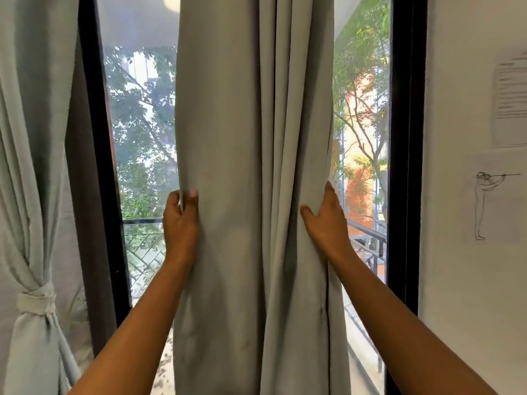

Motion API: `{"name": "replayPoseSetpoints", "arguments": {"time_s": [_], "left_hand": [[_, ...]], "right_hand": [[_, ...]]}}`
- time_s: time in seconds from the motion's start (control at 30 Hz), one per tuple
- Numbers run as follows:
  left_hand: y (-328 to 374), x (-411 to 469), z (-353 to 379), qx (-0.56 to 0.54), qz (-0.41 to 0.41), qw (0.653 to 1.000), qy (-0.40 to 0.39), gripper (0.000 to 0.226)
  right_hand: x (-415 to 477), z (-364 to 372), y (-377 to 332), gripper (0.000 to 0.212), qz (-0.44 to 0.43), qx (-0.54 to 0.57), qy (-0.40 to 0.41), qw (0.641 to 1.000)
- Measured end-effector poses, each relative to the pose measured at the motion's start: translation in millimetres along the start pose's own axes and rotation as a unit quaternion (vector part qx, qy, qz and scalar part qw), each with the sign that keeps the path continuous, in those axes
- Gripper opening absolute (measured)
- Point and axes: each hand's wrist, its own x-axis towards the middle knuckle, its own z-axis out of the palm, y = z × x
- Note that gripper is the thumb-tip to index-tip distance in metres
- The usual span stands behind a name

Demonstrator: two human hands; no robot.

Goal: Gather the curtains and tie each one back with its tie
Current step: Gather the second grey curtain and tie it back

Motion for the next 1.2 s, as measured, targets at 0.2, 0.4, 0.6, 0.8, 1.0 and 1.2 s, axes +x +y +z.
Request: {"name": "replayPoseSetpoints", "arguments": {"time_s": [0.2,0.4,0.6,0.8,1.0,1.2], "left_hand": [[-3,-4,39,0.081,0.003,0.989,-0.127,0.045],[13,44,56,0.055,-0.005,0.995,-0.083,0.041],[29,62,71,-0.01,0.006,0.996,-0.094,0.061],[27,59,90,0.138,0.159,0.972,-0.103,0.09],[17,46,138,0.413,0.176,0.89,-0.074,0.112],[-3,69,140,0.435,0.162,0.886,0.007,0.046]], "right_hand": [[28,22,-10,0.086,-0.006,-0.036,-0.042,0.998],[51,42,-20,0.104,0.012,-0.054,-0.145,0.988],[67,41,-30,0.048,-0.028,-0.056,-0.125,0.99],[83,-3,4,0.03,-0.026,0.102,-0.082,0.991],[143,-36,58,0.07,0.148,0.103,-0.002,0.984],[156,-8,90,0.084,0.201,0.276,-0.168,0.925]]}}
